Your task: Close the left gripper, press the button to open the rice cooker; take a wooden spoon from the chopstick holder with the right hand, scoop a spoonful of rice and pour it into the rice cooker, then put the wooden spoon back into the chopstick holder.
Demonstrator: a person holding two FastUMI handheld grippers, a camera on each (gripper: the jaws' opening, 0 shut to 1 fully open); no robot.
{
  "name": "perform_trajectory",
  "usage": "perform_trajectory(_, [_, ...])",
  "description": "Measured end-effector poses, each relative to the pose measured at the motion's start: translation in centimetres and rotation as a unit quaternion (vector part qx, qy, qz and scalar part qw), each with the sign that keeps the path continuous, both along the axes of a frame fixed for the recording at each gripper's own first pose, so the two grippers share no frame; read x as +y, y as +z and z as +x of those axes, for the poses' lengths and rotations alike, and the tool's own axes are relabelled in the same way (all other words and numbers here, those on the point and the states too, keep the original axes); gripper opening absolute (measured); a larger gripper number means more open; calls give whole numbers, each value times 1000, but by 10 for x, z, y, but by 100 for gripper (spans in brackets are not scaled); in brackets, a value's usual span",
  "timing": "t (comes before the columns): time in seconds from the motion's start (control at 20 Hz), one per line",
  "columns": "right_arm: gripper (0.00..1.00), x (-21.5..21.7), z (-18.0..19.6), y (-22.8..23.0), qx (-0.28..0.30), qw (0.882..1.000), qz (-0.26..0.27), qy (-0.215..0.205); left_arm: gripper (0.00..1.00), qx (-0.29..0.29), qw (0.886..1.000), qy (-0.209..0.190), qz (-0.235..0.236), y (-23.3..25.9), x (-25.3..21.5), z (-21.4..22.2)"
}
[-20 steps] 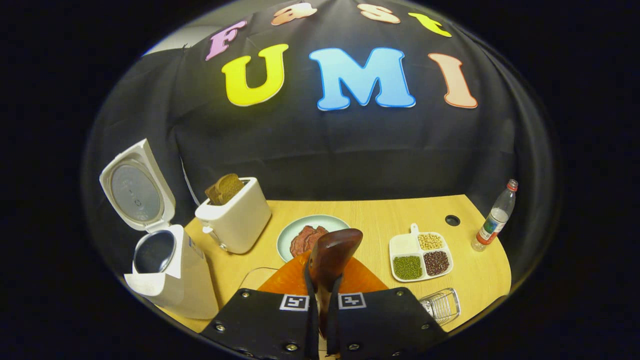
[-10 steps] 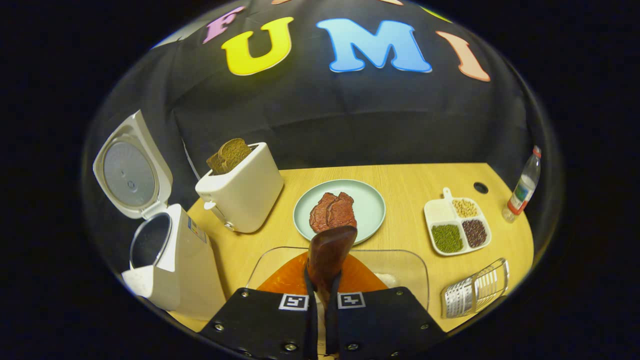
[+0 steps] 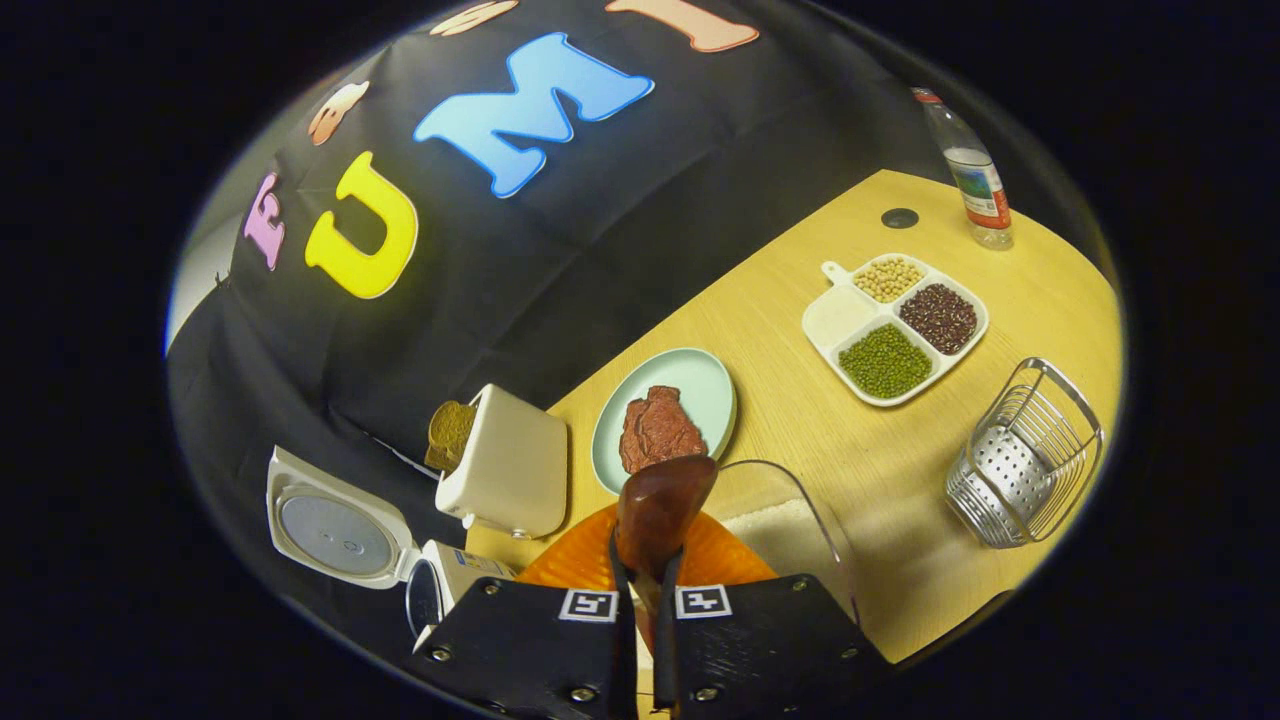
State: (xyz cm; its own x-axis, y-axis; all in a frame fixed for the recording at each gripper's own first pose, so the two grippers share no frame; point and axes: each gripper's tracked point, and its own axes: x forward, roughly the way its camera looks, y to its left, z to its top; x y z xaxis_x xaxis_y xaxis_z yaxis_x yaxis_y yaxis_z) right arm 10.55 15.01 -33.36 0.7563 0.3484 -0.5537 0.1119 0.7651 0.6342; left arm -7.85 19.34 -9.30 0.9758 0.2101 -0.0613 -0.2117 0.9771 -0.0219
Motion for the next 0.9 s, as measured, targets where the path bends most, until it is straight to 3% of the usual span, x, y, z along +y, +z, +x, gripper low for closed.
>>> perform_trajectory(0.45, [6,6,4,83,-41,994,100,1,97,-4,1000,-20,3,4,-18,5])
perform_trajectory(0.9, [7,64,11,148,-72,983,170,19,99,-22,999,-28,9,6,18,-4])
